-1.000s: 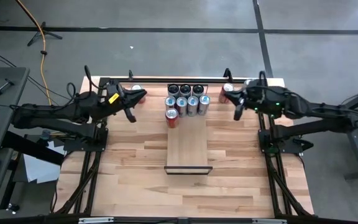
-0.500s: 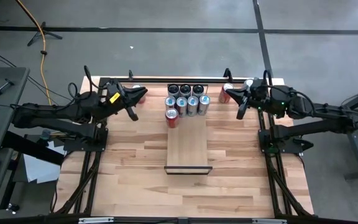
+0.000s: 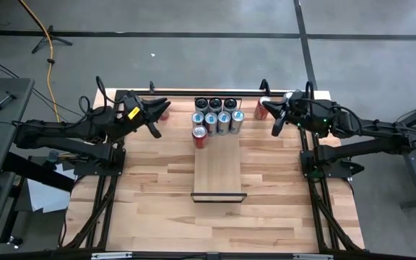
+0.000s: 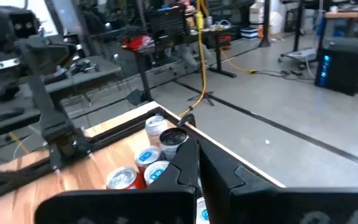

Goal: Place canned beverage on shelf
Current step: Put the red soda can on the shelf aligned with the other red soda can

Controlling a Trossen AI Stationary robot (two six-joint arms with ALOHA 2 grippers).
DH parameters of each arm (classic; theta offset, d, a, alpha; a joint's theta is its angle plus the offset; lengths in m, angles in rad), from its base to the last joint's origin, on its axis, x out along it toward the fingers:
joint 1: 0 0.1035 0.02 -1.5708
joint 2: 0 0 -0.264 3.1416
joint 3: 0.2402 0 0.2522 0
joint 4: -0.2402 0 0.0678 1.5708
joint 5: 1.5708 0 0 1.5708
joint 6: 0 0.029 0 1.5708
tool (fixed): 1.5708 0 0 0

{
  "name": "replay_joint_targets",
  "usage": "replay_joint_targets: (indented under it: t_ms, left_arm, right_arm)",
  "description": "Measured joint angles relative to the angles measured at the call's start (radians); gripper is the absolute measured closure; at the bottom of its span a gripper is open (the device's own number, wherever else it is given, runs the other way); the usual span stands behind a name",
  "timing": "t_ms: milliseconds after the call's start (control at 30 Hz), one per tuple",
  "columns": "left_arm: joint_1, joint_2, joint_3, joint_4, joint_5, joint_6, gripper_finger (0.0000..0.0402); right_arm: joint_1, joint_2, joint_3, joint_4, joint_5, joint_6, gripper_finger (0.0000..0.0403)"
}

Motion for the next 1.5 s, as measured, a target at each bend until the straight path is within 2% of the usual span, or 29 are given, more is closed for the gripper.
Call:
replay_joint_targets:
  t_ms: [100, 200, 300, 533, 700, 833, 1067, 1500]
  left_arm:
    - [0.000, 0.000, 0.000, 0.000, -0.033, 0.000, 0.0353]
    - [0.000, 0.000, 0.000, 0.000, -0.055, 0.000, 0.0347]
    - [0.000, 0.000, 0.000, 0.000, -0.056, 0.000, 0.0342]
    - [0.000, 0.000, 0.000, 0.003, -0.057, -0.001, 0.0339]
    - [0.000, 0.000, 0.000, 0.003, -0.057, -0.009, 0.0339]
    - [0.000, 0.000, 0.000, 0.003, -0.057, -0.011, 0.0339]
    - [0.000, 0.000, 0.000, 0.003, -0.057, -0.019, 0.0339]
    - [0.000, 0.000, 0.000, 0.003, -0.070, 0.022, 0.0339]
  right_arm:
    - [-0.005, 0.000, 0.000, -0.002, 0.027, 0.056, 0.0394]
    - [-0.034, 0.006, 0.000, -0.034, 0.018, 0.134, 0.0363]
    - [-0.090, 0.023, 0.000, -0.088, -0.036, 0.214, 0.0306]
    - [-0.270, 0.112, 0.000, -0.222, -0.184, 0.337, 0.0137]
    - [-0.419, 0.185, 0.006, -0.267, -0.257, 0.295, 0.0064]
    - [-0.530, 0.274, 0.077, -0.374, -0.293, 0.252, 0.0046]
    - [-0.661, 0.472, 0.213, -0.510, -0.287, 0.243, 0.0044]
    - [-0.694, 0.711, 0.222, -0.527, -0.294, 0.247, 0.0044]
